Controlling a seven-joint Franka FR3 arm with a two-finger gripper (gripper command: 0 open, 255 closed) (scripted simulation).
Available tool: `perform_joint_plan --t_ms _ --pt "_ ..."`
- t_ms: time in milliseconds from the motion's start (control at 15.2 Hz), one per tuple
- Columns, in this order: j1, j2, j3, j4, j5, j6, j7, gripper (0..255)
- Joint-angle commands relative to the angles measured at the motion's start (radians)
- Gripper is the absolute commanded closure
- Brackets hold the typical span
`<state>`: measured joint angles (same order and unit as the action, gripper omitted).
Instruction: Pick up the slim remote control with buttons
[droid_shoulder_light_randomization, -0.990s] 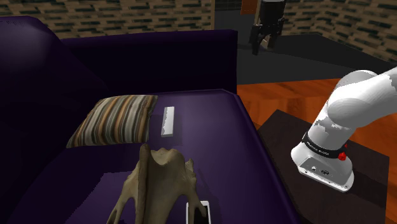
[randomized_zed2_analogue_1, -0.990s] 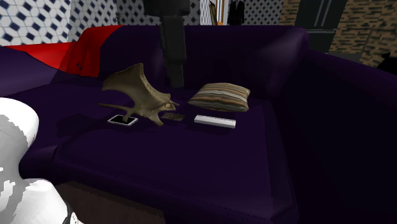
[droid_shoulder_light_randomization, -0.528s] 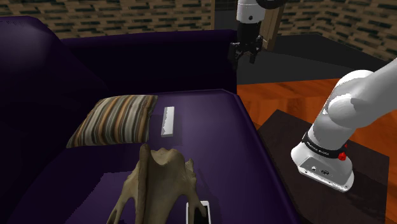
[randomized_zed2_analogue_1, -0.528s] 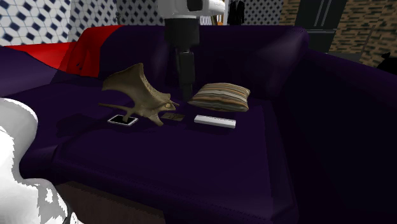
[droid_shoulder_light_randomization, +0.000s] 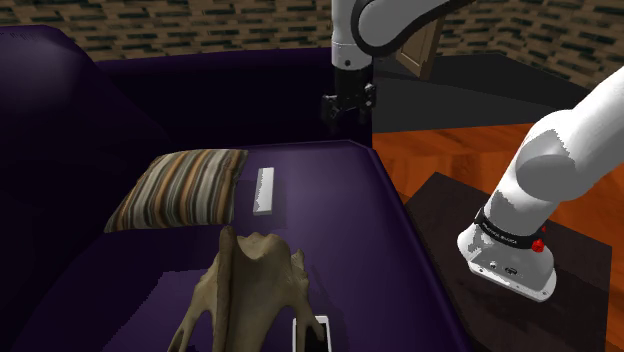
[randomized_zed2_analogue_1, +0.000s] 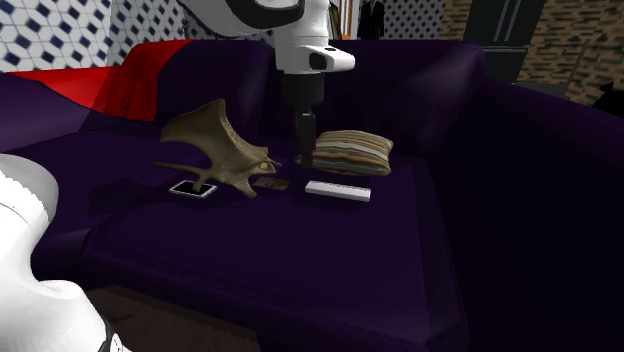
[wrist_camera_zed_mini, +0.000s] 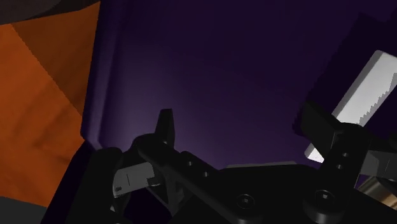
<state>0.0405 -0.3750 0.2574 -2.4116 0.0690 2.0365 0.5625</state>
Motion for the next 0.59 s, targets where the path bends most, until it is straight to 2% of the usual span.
perform_joint_plan --t_ms 0,528 --pt "0.000 0.071 0.028 0.022 -0.003 0.050 0.052 0" --pt "0.009 0.386 0.107 0.187 -0.091 0.190 0.273 0"
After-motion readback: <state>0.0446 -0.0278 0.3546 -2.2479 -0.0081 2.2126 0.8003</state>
